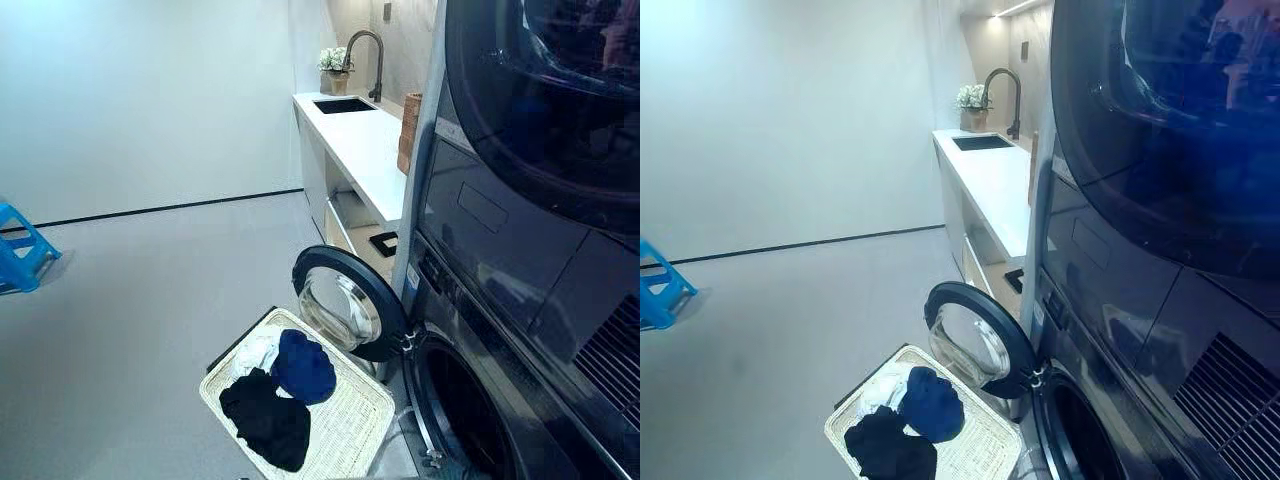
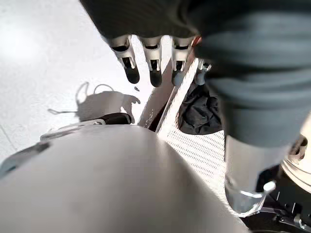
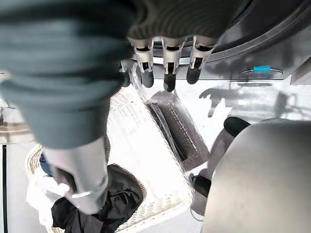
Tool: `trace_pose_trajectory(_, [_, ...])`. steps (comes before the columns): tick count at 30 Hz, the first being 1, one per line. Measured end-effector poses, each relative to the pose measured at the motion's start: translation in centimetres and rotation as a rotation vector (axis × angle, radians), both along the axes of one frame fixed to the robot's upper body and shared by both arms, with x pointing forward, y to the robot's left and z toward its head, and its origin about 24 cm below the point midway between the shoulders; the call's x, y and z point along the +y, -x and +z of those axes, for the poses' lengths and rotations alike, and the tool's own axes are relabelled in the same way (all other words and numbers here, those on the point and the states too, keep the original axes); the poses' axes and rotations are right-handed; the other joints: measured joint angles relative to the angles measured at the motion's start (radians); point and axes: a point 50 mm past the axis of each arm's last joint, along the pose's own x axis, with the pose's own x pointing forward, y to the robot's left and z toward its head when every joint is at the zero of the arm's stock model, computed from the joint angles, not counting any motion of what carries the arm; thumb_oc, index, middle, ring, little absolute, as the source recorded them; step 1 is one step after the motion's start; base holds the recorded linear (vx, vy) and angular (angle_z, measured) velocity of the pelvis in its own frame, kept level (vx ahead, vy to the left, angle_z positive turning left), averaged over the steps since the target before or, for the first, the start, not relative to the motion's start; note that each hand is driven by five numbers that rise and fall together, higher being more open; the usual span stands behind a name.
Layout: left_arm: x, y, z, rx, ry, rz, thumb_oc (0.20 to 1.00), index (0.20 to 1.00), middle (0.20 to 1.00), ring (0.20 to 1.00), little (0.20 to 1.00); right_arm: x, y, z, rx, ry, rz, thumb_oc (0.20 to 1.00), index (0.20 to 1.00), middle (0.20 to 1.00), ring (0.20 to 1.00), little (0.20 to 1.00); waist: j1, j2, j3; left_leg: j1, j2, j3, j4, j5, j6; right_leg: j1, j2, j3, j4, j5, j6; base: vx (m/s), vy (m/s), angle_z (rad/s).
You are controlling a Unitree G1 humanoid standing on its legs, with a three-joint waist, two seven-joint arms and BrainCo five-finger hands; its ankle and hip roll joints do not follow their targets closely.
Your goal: Put the clothes into the washing machine.
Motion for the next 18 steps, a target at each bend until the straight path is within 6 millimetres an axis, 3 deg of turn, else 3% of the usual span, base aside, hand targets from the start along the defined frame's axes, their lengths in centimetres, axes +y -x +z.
trace_pose_trajectory(18, [0.32,-0.16,0.10,-0.027,-0.060,-0.006,1.000,1.000,1.000,1.000,1.000,0.08,0.06,-0.03,0.003,-0.003,0.001,1.000,1.000,1.000,1.000,1.000,0.000,-0.012,0.004,-0.002,0.000,0.001,0.000,-0.001,0.000,-0.002,0.000,0.001,-0.001,0.000,0.000,0.02,0.011,-0.03])
